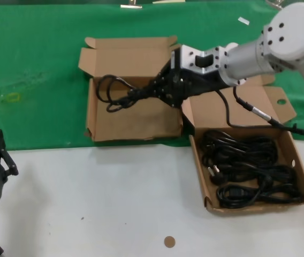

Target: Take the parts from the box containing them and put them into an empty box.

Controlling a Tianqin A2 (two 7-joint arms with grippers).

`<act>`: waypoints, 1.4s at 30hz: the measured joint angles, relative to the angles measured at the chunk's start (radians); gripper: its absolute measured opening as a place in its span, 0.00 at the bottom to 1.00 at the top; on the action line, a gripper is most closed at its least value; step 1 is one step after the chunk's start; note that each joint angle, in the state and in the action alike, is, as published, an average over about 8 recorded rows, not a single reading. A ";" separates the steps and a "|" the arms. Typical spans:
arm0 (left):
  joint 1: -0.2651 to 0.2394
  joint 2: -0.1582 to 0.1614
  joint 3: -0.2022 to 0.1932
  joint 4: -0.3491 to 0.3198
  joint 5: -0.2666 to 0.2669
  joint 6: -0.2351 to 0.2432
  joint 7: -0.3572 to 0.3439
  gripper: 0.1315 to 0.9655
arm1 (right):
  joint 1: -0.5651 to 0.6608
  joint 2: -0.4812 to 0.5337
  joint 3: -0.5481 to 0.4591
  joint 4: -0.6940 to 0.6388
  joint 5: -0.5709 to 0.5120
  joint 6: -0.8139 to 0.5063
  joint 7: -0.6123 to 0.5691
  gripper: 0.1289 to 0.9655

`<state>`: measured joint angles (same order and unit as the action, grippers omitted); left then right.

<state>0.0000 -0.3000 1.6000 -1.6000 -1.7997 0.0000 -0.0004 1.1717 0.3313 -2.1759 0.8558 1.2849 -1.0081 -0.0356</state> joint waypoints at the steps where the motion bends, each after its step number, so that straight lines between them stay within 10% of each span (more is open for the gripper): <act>1: 0.000 0.000 0.000 0.000 0.000 0.000 0.000 0.01 | 0.004 -0.006 0.000 -0.009 0.000 0.005 -0.004 0.03; 30: 0.000 0.000 0.000 0.000 0.000 0.000 0.000 0.01 | 0.068 -0.086 0.002 -0.181 -0.011 0.082 -0.093 0.07; 42: 0.000 0.000 0.000 0.000 0.000 0.000 0.000 0.01 | 0.077 -0.095 0.012 -0.219 0.001 0.095 -0.126 0.27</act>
<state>0.0000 -0.3000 1.6000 -1.6000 -1.7997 0.0000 -0.0004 1.2490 0.2364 -2.1636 0.6364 1.2864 -0.9129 -0.1613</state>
